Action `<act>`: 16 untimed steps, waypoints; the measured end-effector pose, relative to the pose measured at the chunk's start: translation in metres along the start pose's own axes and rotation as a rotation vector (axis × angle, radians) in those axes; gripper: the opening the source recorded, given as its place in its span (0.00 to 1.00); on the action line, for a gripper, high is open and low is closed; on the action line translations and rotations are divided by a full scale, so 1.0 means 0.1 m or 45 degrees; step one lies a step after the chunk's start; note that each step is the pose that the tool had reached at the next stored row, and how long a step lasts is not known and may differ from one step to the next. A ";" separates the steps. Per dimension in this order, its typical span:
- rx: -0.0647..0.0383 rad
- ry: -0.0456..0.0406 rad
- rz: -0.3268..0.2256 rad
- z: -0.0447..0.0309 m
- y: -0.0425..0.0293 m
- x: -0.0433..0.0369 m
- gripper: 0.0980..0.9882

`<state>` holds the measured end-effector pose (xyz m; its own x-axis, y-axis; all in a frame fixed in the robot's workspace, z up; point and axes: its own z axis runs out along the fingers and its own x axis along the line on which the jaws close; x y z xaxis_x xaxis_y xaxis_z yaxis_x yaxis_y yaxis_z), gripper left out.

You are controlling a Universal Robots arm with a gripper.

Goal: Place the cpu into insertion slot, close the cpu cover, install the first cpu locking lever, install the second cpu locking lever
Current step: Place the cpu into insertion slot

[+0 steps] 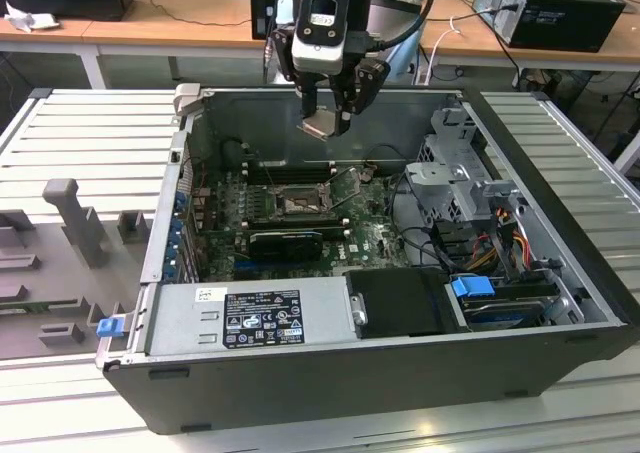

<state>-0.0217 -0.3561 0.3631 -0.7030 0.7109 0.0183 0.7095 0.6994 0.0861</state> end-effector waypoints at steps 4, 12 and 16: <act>0.000 -0.002 0.025 0.022 -0.002 0.000 0.48; 0.001 -0.006 0.079 0.044 -0.004 -0.001 0.48; 0.004 -0.012 0.190 0.067 -0.006 -0.001 0.48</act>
<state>-0.0217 -0.3561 0.3563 -0.5892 0.8077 0.0214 0.8063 0.5861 0.0799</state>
